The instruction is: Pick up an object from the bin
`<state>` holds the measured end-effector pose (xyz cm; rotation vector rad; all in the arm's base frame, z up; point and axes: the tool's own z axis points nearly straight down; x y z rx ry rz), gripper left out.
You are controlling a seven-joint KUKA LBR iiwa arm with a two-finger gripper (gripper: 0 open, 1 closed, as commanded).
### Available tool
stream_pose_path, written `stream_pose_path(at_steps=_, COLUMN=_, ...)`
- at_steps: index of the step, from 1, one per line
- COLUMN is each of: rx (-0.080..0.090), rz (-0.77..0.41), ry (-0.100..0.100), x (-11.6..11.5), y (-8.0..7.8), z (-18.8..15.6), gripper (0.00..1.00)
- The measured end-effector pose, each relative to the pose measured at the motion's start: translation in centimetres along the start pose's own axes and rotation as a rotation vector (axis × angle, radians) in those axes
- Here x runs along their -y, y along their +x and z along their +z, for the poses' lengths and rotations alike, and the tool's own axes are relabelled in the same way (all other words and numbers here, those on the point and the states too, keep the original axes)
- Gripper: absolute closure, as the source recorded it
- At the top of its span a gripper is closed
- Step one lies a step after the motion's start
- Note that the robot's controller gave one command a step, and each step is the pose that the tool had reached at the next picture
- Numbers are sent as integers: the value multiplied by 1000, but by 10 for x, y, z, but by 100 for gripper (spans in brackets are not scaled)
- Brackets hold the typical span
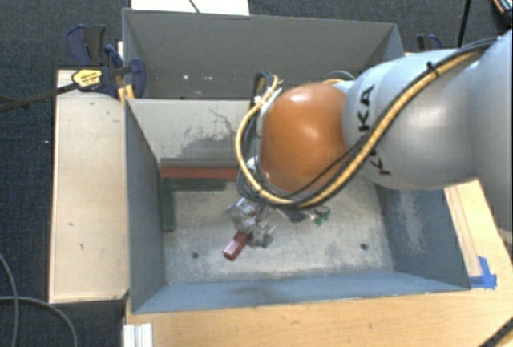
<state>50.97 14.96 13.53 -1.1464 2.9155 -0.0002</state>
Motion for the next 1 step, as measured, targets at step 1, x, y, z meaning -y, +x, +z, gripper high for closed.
stream_pose_path(at_steps=1, rx=-1, rz=15, ry=-1, x=1, y=-2, z=-38, gripper=100)
